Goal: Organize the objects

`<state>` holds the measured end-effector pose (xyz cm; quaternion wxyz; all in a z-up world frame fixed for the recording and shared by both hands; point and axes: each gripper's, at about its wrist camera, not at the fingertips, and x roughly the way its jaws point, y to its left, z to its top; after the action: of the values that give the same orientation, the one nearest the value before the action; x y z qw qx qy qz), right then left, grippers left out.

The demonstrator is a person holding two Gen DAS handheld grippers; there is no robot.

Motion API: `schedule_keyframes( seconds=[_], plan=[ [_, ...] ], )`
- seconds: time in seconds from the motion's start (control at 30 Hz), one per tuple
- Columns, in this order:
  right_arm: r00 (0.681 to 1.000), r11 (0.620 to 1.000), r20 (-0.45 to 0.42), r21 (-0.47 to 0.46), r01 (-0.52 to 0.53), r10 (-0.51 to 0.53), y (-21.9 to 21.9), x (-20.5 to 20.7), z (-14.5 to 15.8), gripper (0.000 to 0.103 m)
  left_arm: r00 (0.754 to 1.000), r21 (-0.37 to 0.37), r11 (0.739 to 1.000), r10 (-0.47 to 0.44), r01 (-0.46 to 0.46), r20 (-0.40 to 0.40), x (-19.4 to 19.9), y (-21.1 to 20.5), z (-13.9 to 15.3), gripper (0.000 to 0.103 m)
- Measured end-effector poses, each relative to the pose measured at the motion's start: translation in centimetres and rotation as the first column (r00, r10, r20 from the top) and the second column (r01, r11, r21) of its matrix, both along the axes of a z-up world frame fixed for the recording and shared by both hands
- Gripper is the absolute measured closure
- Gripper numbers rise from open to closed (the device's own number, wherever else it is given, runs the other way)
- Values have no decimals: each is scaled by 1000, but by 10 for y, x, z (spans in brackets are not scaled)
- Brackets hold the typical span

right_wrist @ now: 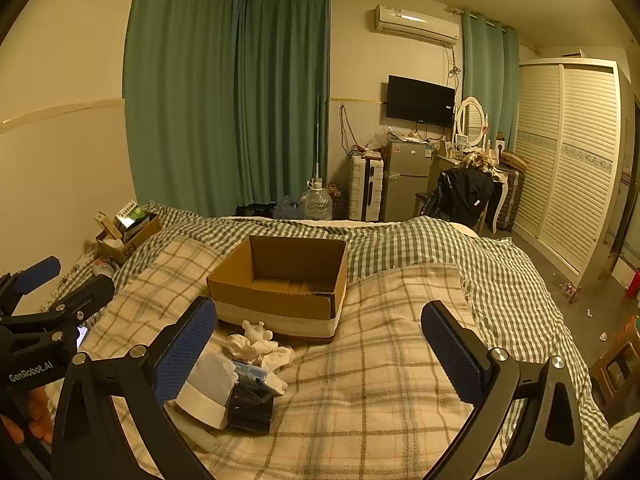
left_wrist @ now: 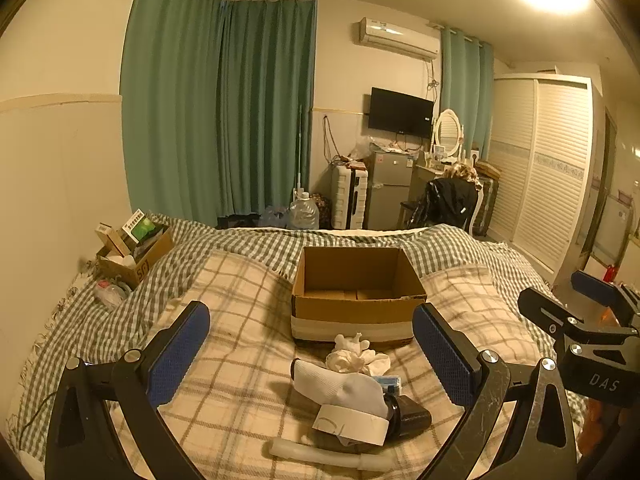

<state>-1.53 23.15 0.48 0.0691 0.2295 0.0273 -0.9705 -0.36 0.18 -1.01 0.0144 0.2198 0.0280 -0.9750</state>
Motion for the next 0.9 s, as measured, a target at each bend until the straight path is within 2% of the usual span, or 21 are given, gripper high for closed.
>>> schedule_keyframes(
  seconds=[0.37, 0.57, 0.73, 0.83, 0.9],
  plan=[
    [1000, 1000, 21, 10, -6, 6, 7, -4, -5, 0, 1000, -43, 999, -7, 8, 16, -3, 10, -13, 0],
    [997, 1000, 75, 17, -1, -1, 16, -17, -28, 0, 989, -60, 998, -16, 25, 148, -17, 14, -51, 0],
    [983, 1000, 185, 28, 6, -11, 22, -35, -70, 0, 957, -83, 995, -35, 61, 288, -33, 25, -100, 0],
    [971, 1000, 239, 26, 0, -6, 23, -43, -92, 0, 925, -39, 992, -101, 123, 367, -43, 31, -125, 0],
    [965, 1000, 262, 16, -7, 3, 23, -49, -102, 0, 892, 2, 983, -165, 181, 420, -51, 35, -139, 0]
  ],
)
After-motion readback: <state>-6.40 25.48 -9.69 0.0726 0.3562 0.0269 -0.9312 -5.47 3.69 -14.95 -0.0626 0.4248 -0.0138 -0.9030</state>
